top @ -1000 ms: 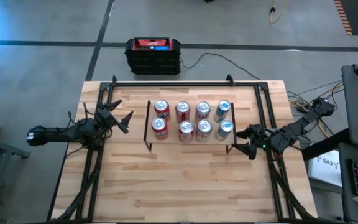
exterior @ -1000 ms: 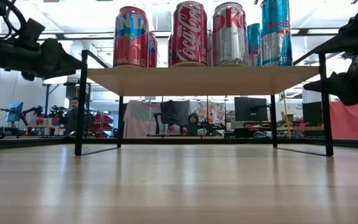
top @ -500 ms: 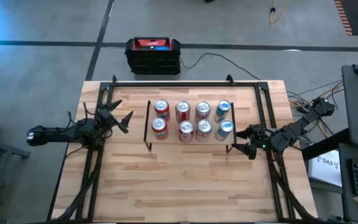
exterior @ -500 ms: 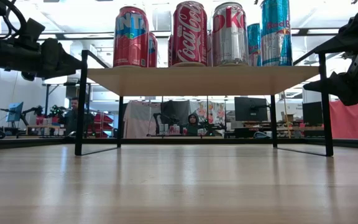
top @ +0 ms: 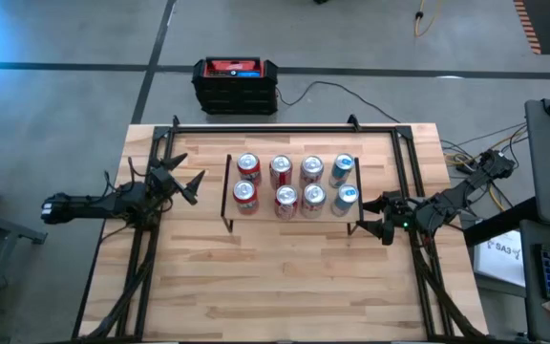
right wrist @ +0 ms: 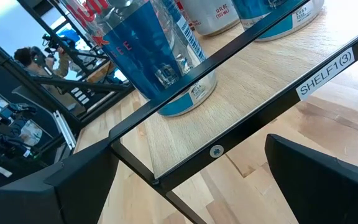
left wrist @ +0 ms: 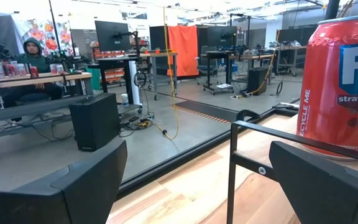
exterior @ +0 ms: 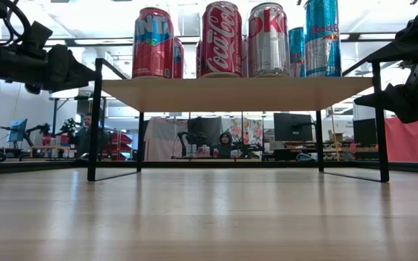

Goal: Place canned beverage on shelf
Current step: Return to Home Position

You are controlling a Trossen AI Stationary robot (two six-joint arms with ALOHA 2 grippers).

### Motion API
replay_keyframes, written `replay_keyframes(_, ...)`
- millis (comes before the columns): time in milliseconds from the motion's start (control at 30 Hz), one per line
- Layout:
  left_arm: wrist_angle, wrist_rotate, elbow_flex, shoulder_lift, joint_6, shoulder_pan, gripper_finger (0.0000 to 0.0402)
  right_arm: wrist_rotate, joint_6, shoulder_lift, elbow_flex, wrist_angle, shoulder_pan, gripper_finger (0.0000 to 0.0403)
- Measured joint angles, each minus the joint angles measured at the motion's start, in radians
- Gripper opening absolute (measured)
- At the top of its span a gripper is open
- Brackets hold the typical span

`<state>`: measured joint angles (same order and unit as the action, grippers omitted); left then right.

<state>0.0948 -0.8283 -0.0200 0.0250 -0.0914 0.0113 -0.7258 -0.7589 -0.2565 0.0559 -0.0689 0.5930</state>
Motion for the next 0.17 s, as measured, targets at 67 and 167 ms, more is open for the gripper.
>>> replay_keyframes(67, 0.000, 0.000, 0.000, 0.000, 0.000, 0.000, 0.0378, 0.000, 0.000, 0.000, 0.000, 0.000, 0.000, 0.0384)
replay_keyframes(167, 0.000, 0.000, 0.000, 0.000, 0.000, 0.000, 0.0378, 0.000, 0.000, 0.000, 0.000, 0.000, 0.000, 0.0384)
